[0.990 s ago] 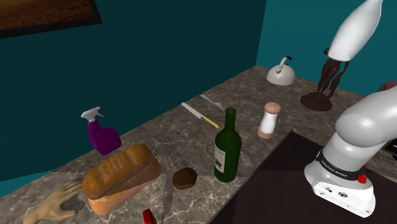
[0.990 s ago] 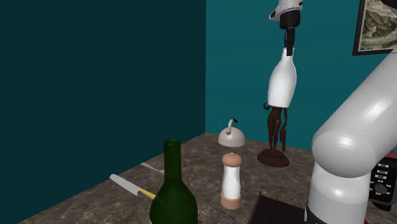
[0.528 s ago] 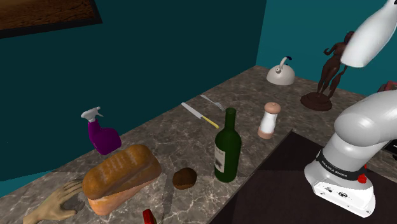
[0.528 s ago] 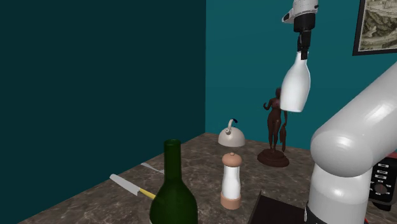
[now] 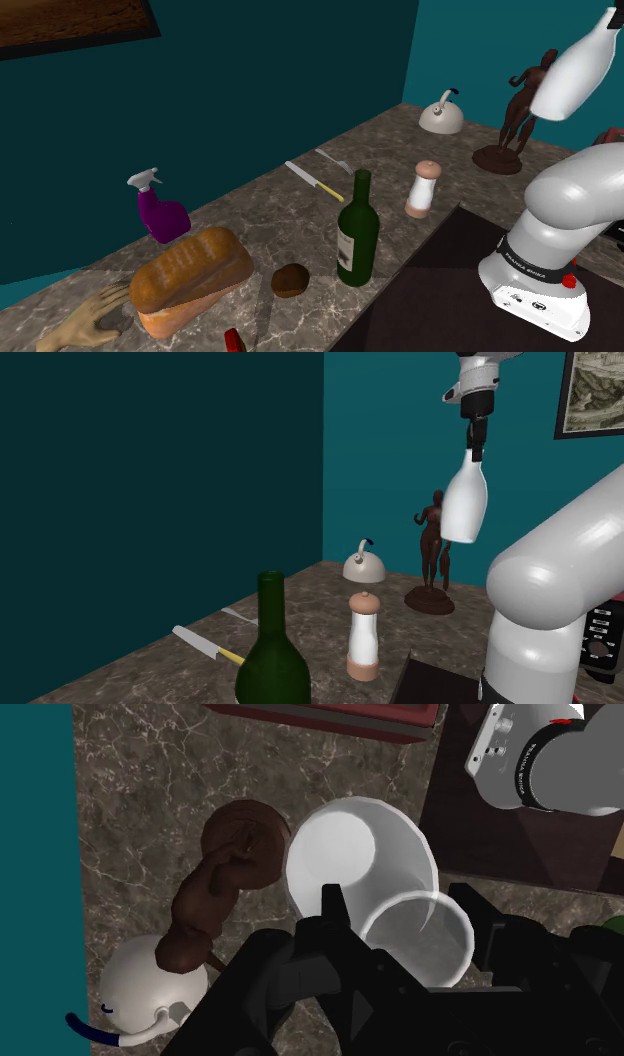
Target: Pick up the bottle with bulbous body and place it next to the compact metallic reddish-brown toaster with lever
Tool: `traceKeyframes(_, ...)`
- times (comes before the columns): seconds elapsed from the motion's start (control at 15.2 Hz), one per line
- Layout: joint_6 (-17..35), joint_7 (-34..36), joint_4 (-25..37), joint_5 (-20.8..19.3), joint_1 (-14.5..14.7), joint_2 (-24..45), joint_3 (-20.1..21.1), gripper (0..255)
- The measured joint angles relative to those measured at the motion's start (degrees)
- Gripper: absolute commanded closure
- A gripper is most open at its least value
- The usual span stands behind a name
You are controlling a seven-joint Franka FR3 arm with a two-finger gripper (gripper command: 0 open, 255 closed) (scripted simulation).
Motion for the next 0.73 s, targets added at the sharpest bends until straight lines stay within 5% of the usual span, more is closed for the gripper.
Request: traceKeyframes(0.73, 7.1, 2.0, -11.7, -1.8, -1.4, -4.6, -0.9, 255)
